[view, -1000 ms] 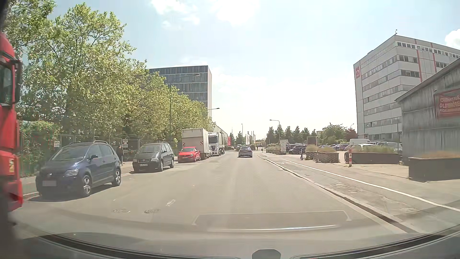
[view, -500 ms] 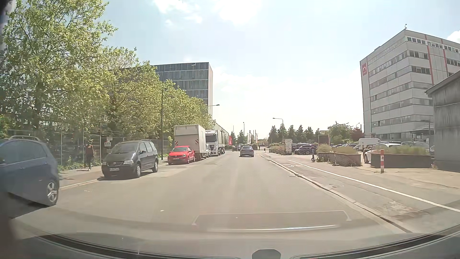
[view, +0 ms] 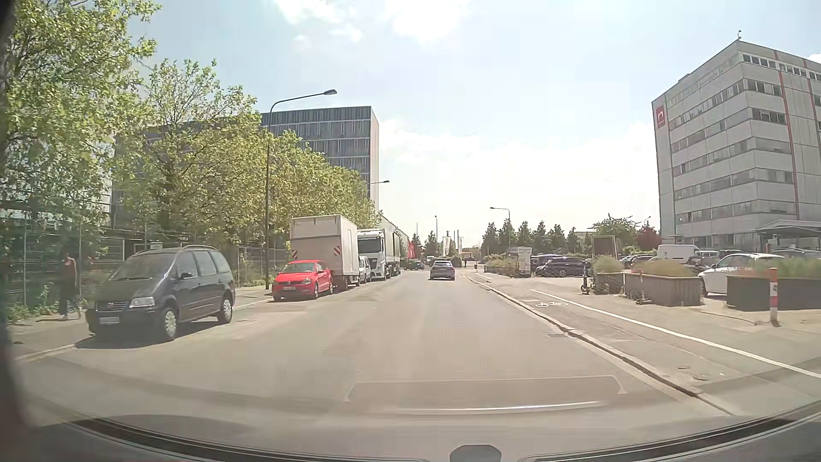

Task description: Follow the waypoints while adhering to traffic rules and regulations

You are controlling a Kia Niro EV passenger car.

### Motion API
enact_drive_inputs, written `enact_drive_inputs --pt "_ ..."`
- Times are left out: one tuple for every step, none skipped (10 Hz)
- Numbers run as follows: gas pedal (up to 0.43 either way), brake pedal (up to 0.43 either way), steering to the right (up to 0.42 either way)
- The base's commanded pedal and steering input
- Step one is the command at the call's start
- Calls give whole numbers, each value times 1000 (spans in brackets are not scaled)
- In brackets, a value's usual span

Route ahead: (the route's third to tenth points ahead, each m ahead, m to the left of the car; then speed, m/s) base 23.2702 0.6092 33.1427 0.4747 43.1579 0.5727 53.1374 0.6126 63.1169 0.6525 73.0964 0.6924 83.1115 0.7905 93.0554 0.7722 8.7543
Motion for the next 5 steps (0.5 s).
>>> enact_drive_inputs --pt "98 30 -1" --pt "110 30 -1" --pt "110 30 -1" --pt "110 30 -1" --pt "110 30 -1"
